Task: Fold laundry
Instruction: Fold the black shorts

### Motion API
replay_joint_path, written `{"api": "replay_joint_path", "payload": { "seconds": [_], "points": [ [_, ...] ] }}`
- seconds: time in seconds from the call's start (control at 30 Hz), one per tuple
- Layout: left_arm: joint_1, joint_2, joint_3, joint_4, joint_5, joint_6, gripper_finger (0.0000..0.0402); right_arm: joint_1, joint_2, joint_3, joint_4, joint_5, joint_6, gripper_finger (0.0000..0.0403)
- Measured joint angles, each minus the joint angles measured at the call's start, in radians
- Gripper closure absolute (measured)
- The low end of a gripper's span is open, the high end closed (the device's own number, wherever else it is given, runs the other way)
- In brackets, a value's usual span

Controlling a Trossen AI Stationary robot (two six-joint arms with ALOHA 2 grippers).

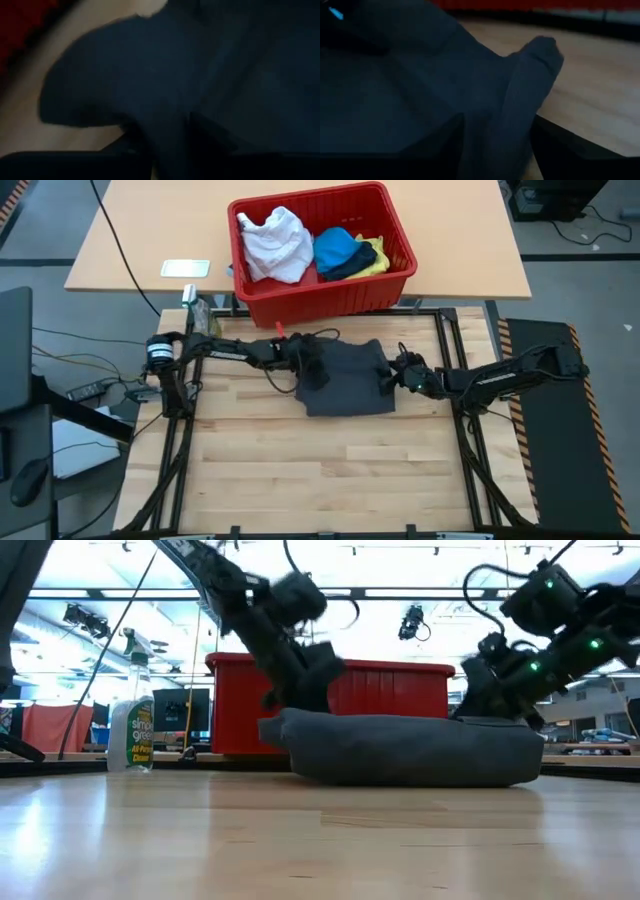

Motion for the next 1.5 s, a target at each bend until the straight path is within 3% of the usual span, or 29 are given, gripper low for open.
{"api": "replay_joint_path", "payload": {
  "seconds": [0.2, 0.37, 0.53, 0.67, 0.8, 0.9, 1.07, 1.33, 1.5],
  "points": [
    [-0.002, -0.122, 0.002, -0.074, -0.072, 0.059, 0.0244, 0.039, -0.027, 0.021, 0.002, 0.041, -0.079, 0.0171],
    [-0.018, -0.137, 0.001, -0.031, -0.067, 0.094, 0.0235, 0.085, -0.034, 0.021, -0.042, 0.264, -0.114, 0.0176],
    [-0.094, -0.073, 0.002, 0.16, 0.066, 0.122, 0.0235, 0.128, -0.035, 0.02, -0.054, 0.43, -0.118, 0.0186],
    [-0.157, 0.022, 0.003, 0.293, 0.076, 0.134, 0.0235, 0.144, -0.035, 0.021, -0.001, 0.434, -0.12, 0.0194],
    [-0.198, 0.159, 0.002, 0.285, 0.075, 0.1, 0.0235, 0.169, -0.034, 0.021, 0.02, 0.414, -0.134, 0.0199],
    [-0.224, 0.229, 0.003, 0.204, 0.061, 0.036, 0.0235, 0.198, -0.034, 0.021, 0.003, 0.412, -0.15, 0.0202],
    [-0.286, 0.236, 0.011, 0.016, -0.038, -0.109, 0.0235, 0.257, -0.034, 0.021, -0.034, 0.414, -0.149, 0.0207],
    [-0.531, 0.062, -0.004, -0.481, -0.213, -0.313, 0.0235, 0.358, -0.033, 0.021, -0.05, 0.432, -0.119, 0.0216],
    [-0.737, -0.049, -0.002, -0.793, -0.287, -0.61, 0.0235, 0.406, -0.033, 0.021, -0.031, 0.436, -0.113, 0.0218]
  ]
}}
